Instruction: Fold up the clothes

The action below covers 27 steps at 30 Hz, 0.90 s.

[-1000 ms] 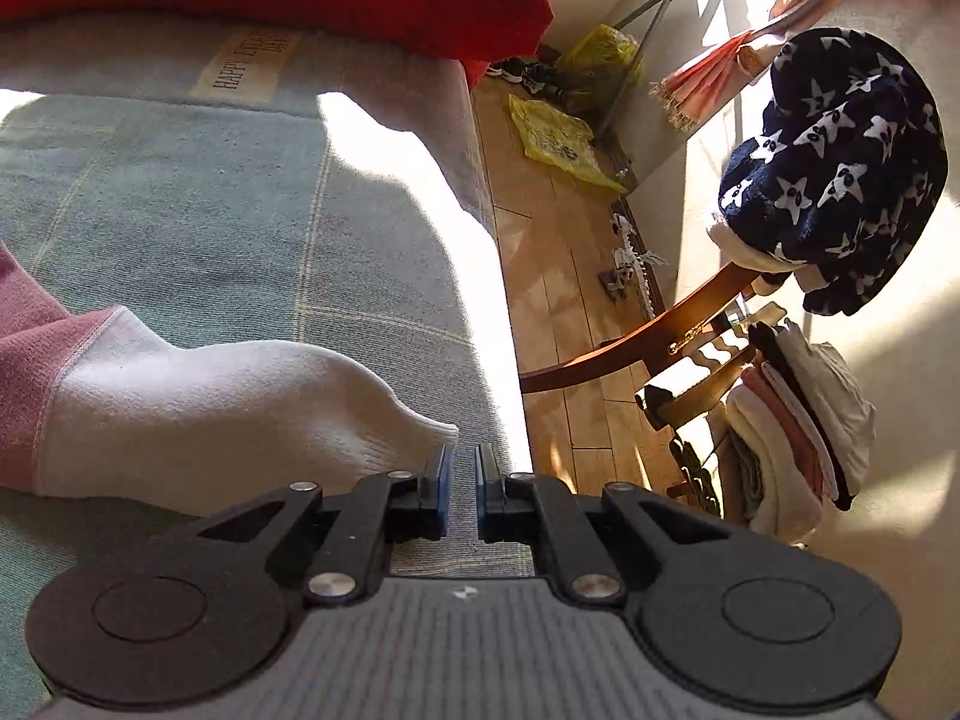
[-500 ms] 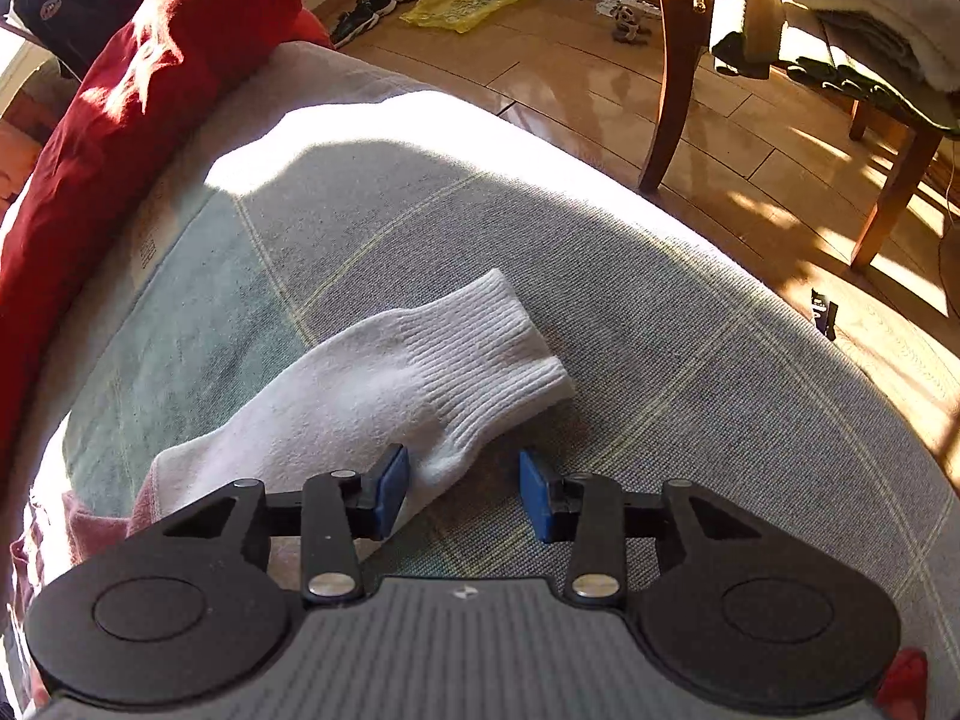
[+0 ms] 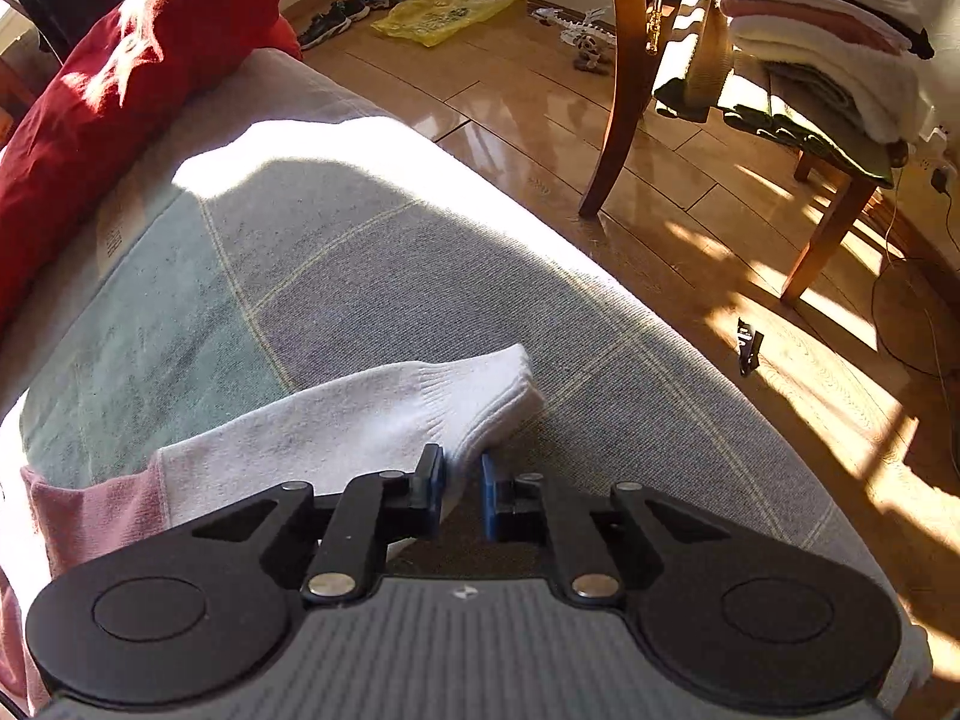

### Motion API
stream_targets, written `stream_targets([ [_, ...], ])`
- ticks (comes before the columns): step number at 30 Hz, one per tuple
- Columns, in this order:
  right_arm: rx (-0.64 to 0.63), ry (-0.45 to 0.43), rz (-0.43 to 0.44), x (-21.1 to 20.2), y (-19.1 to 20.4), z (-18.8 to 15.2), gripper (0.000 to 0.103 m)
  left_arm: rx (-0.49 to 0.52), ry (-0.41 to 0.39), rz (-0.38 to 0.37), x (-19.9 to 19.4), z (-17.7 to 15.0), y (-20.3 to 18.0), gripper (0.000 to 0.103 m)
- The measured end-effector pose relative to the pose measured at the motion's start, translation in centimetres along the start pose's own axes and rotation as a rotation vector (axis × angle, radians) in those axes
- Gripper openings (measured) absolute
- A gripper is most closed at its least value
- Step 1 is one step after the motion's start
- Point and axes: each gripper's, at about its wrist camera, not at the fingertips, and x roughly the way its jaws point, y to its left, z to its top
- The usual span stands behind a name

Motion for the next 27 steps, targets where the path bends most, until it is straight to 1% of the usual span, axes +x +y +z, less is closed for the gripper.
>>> stream_targets([
  [2, -0.100, -0.026, 0.059, -0.3, 2.8, 0.2, 0.027, -0.002, -0.007, -0.001, -0.2, 0.1, 0.2, 0.101],
  [4, -0.200, -0.052, 0.118, -0.6, 5.7, 0.4, 0.030, -0.005, -0.013, -0.001, -0.4, 0.1, 0.3, 0.101],
  [6, -0.300, -0.078, 0.176, -0.9, 8.5, 0.6, 0.041, -0.011, -0.018, 0.001, -0.7, 0.2, 0.5, 0.101],
  [8, -0.401, -0.104, 0.235, -1.3, 11.4, 0.8, 0.046, -0.018, -0.023, 0.004, -0.9, 0.2, 0.7, 0.101],
  [10, -0.531, -0.081, 0.351, -0.2, 16.1, 0.4, 0.047, -0.023, -0.028, 0.006, -1.1, 0.2, 0.9, 0.101],
  [11, -0.602, -0.061, 0.407, 0.6, 18.2, 0.0, 0.053, -0.025, -0.030, 0.009, -1.2, 0.2, 1.0, 0.101],
  [12, -0.680, -0.052, 0.440, 1.3, 20.2, -0.5, 0.057, -0.025, -0.030, 0.012, -1.4, 0.1, 1.2, 0.101],
  [13, -0.761, -0.047, 0.465, 2.0, 22.2, -1.1, 0.057, -0.026, -0.030, 0.015, -1.5, 0.1, 1.3, 0.101],
  [14, -0.840, -0.045, 0.482, 2.6, 23.9, -1.7, 0.057, -0.028, -0.030, 0.018, -1.6, 0.0, 1.5, 0.101],
  [16, -0.958, -0.018, 0.500, 3.8, 26.5, -2.8, 0.057, -0.034, -0.030, 0.025, -1.9, -0.2, 1.9, 0.101],
  [18, -1.032, 0.007, 0.511, 5.1, 28.0, -3.4, 0.057, -0.044, -0.029, 0.030, -2.0, -0.4, 2.3, 0.101],
  [20, -1.062, 0.051, 0.531, 6.3, 28.9, -3.6, 0.057, -0.057, -0.026, 0.033, -2.1, -0.6, 2.8, 0.101],
  [22, -1.092, 0.131, 0.550, 7.6, 29.7, -4.0, 0.053, -0.068, -0.021, 0.038, -2.0, -0.7, 3.1, 0.101],
  [23, -1.097, 0.149, 0.548, 7.7, 29.9, -4.2, 0.036, -0.072, -0.019, 0.040, -2.0, -0.8, 3.3, 0.101],
  [24, -1.100, 0.160, 0.547, 7.7, 29.9, -4.3, 0.016, -0.077, -0.016, 0.041, -1.9, -0.8, 3.5, 0.101],
  [25, -1.105, 0.156, 0.534, 7.6, 30.0, -4.4, 0.016, -0.082, -0.013, 0.043, -1.9, -0.9, 3.7, 0.101],
  [26, -1.115, 0.138, 0.511, 7.3, 30.2, -4.5, 0.012, -0.086, -0.012, 0.043, -1.8, -0.9, 3.8, 0.101],
  [27, -1.126, 0.110, 0.476, 7.0, 30.3, -4.5, 0.010, -0.089, -0.013, 0.041, -1.8, -0.8, 3.9, 0.101],
])
